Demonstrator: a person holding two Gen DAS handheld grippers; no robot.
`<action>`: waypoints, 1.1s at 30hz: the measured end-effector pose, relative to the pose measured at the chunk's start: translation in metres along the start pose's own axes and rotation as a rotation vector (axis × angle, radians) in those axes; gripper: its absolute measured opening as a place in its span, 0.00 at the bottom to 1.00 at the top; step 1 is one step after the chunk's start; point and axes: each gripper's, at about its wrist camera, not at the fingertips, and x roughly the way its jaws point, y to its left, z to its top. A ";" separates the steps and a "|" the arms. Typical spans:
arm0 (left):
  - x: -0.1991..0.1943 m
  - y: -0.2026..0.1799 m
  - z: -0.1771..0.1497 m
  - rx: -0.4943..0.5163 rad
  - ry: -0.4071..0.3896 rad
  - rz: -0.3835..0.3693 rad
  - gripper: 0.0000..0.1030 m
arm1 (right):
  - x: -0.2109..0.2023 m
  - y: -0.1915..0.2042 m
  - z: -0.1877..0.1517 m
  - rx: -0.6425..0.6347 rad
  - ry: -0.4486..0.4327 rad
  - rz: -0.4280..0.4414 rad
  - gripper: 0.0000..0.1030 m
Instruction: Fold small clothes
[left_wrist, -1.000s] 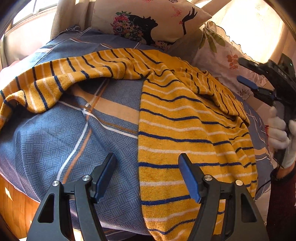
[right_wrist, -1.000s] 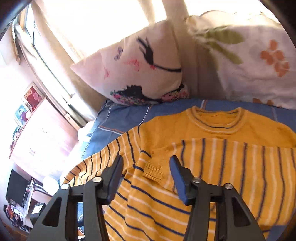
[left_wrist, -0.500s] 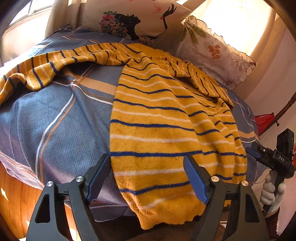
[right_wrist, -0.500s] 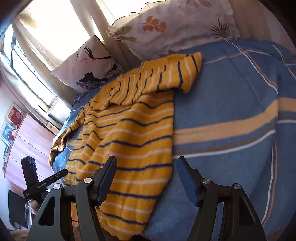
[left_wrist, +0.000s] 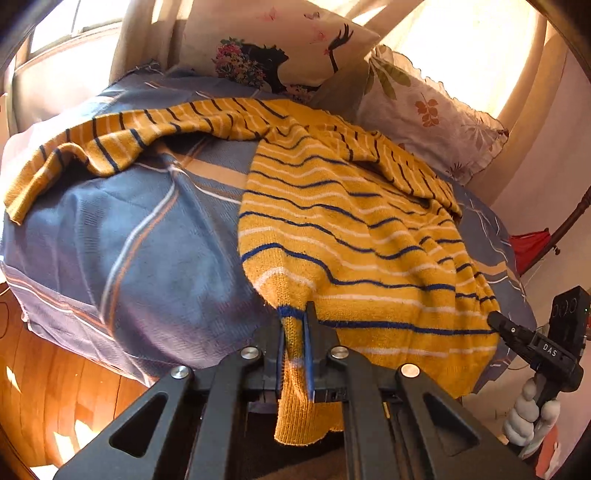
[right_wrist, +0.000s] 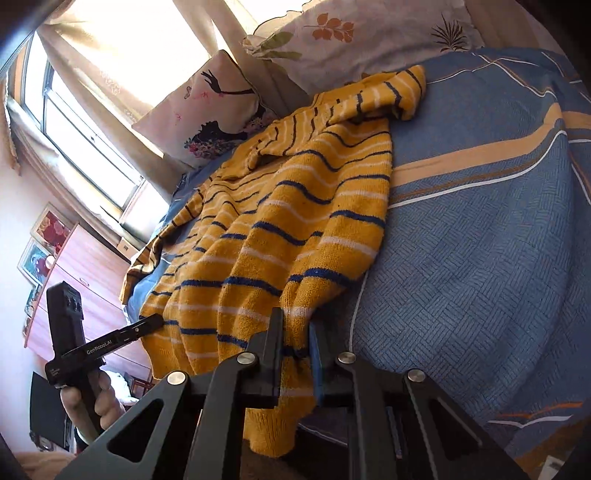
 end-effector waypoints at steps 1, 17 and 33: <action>-0.010 0.003 0.000 -0.001 -0.014 0.000 0.08 | -0.012 0.001 0.001 -0.004 -0.025 0.009 0.12; -0.033 0.083 -0.008 -0.094 -0.056 0.108 0.33 | -0.056 -0.003 0.019 -0.072 -0.112 -0.204 0.27; -0.049 0.168 0.054 -0.342 -0.237 0.195 0.57 | 0.205 0.159 0.130 -0.593 0.122 -0.229 0.45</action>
